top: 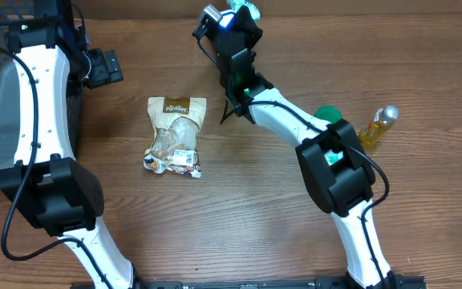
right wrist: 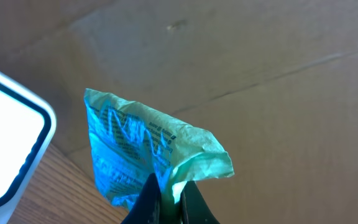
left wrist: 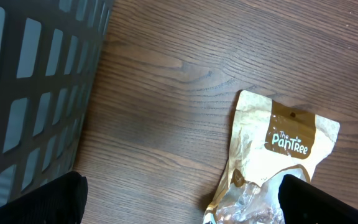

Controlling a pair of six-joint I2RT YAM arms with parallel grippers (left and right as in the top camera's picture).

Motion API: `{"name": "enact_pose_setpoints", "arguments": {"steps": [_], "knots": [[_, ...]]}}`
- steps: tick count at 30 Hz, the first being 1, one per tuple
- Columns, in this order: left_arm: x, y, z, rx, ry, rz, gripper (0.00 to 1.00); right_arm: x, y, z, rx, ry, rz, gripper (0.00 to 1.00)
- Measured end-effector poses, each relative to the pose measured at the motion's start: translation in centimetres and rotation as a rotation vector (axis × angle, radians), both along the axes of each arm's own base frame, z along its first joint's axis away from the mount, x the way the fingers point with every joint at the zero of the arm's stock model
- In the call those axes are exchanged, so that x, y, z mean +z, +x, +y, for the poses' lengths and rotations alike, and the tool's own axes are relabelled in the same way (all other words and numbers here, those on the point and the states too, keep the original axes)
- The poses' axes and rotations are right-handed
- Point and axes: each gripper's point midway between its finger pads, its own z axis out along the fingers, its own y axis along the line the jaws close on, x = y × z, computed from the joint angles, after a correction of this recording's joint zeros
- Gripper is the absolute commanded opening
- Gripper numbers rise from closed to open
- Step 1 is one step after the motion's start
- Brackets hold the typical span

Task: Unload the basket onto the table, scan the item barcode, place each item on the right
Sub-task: 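Raise the bar up to the white scanner with the right gripper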

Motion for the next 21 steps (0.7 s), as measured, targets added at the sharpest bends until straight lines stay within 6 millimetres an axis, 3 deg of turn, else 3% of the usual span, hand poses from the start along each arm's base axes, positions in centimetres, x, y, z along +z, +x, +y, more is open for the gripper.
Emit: {"name": "enact_pose_setpoints", "arguments": {"steps": [13,21], "knots": [[0.0,0.0,0.0,0.0,0.0,0.0,1.0,-1.7,0.4,0.4,0.007,-0.019,-0.006,0.04],[0.0,0.0,0.0,0.0,0.0,0.0,1.0,-4.4,0.2,1.0,0.048,-0.044,0.101,0.03]]}}
